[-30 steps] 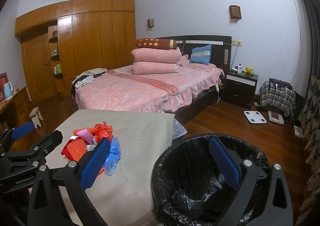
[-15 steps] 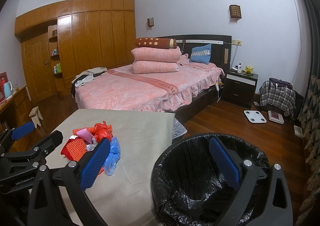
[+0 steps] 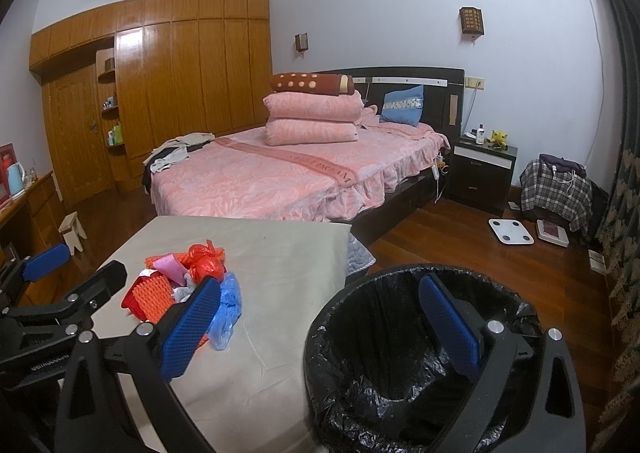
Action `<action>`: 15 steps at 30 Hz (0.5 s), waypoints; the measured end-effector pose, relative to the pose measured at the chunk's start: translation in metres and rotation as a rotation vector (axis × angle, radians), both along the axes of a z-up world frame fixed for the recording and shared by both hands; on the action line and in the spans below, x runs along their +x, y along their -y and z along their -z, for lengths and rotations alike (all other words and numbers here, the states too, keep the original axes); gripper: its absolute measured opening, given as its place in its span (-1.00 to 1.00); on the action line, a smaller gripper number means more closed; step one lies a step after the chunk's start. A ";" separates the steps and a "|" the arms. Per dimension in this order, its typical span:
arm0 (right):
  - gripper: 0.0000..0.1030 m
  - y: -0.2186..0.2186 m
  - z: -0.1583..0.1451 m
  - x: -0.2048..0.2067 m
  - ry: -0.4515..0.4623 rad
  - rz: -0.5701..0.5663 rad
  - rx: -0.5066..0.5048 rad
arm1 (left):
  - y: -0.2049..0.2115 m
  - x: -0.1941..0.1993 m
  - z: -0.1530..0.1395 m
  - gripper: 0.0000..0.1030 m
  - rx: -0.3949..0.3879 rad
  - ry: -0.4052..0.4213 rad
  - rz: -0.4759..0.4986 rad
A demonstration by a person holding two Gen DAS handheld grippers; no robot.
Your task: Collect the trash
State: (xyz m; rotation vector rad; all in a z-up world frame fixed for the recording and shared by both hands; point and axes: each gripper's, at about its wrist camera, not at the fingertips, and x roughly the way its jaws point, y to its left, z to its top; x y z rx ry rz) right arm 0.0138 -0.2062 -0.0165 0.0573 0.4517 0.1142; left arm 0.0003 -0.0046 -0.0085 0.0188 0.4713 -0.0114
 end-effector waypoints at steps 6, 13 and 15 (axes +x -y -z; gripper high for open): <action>0.88 0.000 0.006 0.004 -0.001 0.000 0.000 | 0.000 0.000 0.000 0.90 -0.001 0.000 0.000; 0.88 0.000 0.008 0.004 -0.002 -0.001 0.000 | 0.000 0.000 0.001 0.90 -0.002 0.000 -0.001; 0.88 0.000 0.007 0.004 -0.003 -0.001 0.000 | 0.004 -0.001 0.000 0.90 -0.003 -0.002 0.000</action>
